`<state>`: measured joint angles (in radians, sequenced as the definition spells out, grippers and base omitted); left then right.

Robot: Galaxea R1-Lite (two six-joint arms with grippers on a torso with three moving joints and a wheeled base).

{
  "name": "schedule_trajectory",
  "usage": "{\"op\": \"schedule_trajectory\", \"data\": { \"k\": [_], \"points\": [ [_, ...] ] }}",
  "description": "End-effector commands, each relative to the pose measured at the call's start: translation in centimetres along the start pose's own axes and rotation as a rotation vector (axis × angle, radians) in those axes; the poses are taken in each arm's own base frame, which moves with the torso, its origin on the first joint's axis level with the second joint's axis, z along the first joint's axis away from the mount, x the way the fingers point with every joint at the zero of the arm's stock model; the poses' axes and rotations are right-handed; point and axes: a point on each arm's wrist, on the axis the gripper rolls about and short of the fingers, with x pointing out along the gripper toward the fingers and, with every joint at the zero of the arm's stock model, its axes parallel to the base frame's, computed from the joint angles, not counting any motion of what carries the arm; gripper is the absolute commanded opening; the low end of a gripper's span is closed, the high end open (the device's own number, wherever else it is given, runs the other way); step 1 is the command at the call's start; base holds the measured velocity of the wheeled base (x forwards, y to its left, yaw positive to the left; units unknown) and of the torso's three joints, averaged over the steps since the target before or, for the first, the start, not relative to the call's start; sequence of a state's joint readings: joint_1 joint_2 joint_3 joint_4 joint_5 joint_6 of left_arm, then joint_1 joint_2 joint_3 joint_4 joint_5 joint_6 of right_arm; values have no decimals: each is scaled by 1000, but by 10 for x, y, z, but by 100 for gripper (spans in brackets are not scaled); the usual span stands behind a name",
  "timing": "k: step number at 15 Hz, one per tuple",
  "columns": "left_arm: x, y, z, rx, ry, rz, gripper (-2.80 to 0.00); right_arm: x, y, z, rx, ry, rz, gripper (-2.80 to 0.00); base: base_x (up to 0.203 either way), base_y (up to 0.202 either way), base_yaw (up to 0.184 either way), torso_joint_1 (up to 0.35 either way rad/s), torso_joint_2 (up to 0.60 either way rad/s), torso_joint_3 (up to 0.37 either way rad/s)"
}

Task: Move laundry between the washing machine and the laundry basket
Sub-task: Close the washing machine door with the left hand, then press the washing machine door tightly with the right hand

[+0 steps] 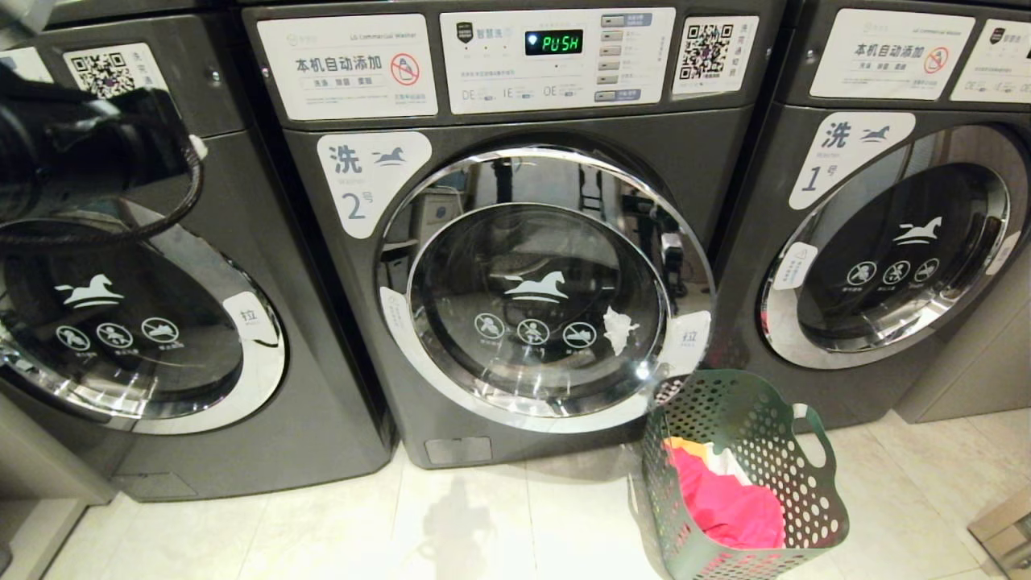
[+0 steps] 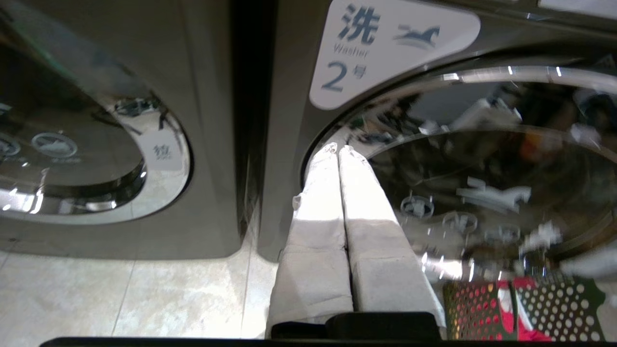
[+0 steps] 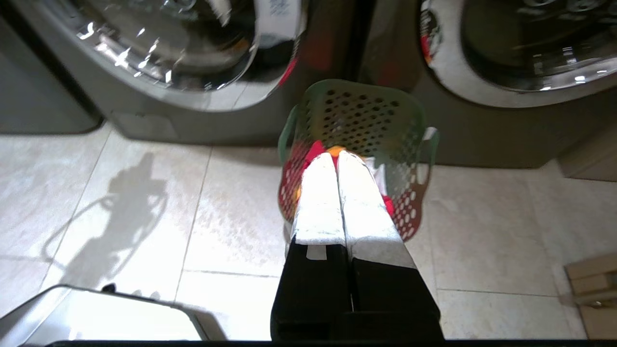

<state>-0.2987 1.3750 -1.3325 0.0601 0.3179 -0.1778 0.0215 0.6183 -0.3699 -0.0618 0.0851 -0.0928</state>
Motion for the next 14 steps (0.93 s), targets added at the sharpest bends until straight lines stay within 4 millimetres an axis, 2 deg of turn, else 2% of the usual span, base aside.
{"op": "schedule_trajectory", "data": {
  "k": [1,3,5,7,9,11,14],
  "points": [
    [-54,19,-4,-15,-50,-1,-280,114,-8,12,26,319,76,-280,0,0,0,0,0,0],
    [-105,38,-16,3,-76,-8,-280,192,-12,5,31,384,106,-280,0,0,0,0,0,0],
    [-160,58,-33,64,-44,-30,-280,259,-13,-11,32,403,119,-280,0,0,0,0,0,0],
    [-210,80,-61,163,91,-63,-280,317,-14,-26,26,361,124,-280,0,0,0,0,0,0],
    [-244,94,-77,247,175,-92,-280,369,-14,-32,10,230,121,-280,0,0,0,0,0,0],
    [-254,96,-83,279,193,-58,-280,400,-9,-33,-5,114,135,-280,0,0,0,0,0,0],
    [-259,99,-105,312,273,-29,-280,419,0,-39,-6,69,190,-280,0,0,0,0,0,0]
  ]
}}
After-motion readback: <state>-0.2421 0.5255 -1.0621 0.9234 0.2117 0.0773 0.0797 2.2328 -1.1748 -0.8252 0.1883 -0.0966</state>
